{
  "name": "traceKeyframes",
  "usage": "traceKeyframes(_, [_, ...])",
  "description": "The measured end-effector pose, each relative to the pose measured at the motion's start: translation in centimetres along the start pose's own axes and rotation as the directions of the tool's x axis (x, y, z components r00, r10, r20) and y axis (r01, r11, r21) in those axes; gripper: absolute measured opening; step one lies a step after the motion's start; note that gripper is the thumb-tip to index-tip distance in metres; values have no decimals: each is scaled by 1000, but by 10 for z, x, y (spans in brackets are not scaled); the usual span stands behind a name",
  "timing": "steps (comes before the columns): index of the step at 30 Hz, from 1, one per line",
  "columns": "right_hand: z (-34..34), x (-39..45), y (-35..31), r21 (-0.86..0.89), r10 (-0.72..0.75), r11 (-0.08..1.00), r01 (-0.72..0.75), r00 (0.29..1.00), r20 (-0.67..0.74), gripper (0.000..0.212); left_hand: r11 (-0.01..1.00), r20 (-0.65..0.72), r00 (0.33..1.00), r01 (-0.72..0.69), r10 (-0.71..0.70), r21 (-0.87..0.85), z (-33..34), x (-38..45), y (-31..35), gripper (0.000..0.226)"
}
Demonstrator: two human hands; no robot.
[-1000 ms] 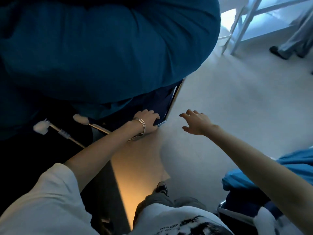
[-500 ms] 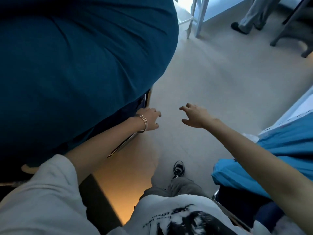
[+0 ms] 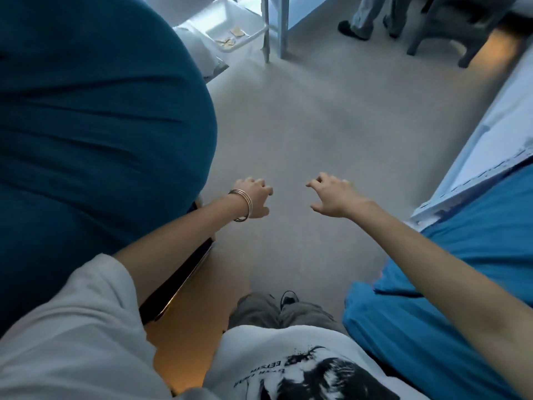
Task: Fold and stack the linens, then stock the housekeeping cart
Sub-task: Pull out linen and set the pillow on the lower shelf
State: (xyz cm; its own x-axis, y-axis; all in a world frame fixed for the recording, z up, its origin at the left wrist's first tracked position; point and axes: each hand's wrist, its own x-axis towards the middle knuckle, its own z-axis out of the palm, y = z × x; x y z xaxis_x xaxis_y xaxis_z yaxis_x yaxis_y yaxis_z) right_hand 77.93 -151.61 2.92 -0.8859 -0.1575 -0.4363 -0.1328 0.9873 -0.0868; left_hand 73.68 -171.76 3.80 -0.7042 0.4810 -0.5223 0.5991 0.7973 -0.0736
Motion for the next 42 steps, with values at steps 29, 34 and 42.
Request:
traceKeyframes(29, [-119, 176, 142, 75, 238, 968, -237, 971, -4, 55, 968, -31, 980, -191, 199, 162, -174, 271, -46, 51])
traceKeyframes(34, [-139, 222, 175, 62, 163, 985, -162, 987, -12, 56, 984, -29, 991, -129, 133, 127, -192, 306, -64, 52])
traceKeyframes(42, [-195, 310, 214, -17, -63, 998, 63, 998, -23, 56, 998, -78, 995, 57, -58, -8, -228, 339, -105, 51])
